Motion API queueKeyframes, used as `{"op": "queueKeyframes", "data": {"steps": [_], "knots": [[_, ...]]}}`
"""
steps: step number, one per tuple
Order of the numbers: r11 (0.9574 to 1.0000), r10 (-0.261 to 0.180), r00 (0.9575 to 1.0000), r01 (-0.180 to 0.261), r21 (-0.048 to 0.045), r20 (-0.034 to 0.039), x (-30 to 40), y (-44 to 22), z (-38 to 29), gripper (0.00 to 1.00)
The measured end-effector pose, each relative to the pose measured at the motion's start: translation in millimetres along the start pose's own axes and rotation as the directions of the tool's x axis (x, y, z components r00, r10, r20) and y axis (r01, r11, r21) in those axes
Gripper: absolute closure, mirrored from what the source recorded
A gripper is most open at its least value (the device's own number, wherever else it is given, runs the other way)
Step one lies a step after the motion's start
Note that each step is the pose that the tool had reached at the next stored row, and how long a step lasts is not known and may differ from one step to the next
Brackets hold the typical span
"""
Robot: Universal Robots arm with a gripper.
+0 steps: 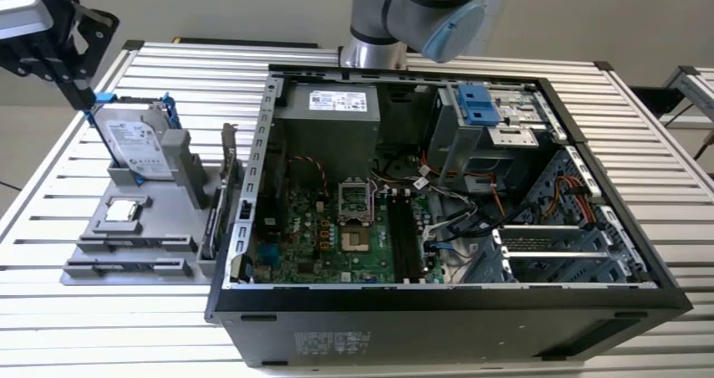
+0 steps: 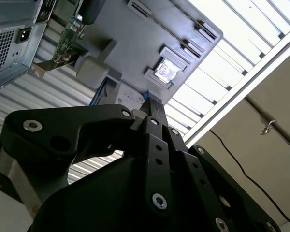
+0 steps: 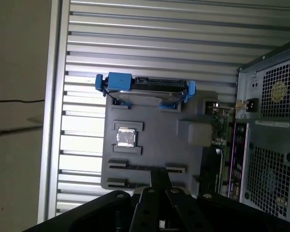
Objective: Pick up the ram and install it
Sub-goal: 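Pick up the ram and move it above insertion slot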
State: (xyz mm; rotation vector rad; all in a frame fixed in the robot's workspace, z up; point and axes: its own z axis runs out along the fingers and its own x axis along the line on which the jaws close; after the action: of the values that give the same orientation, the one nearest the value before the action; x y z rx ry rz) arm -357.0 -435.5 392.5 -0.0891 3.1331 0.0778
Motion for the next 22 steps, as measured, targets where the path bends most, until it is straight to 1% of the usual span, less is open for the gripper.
{"op": "queueKeyframes", "data": {"steps": [22], "knots": [[1.0,0.0,1.0,0.0,-0.0001,-0.0013,0.4,-7.4,-0.3,1.0]]}}
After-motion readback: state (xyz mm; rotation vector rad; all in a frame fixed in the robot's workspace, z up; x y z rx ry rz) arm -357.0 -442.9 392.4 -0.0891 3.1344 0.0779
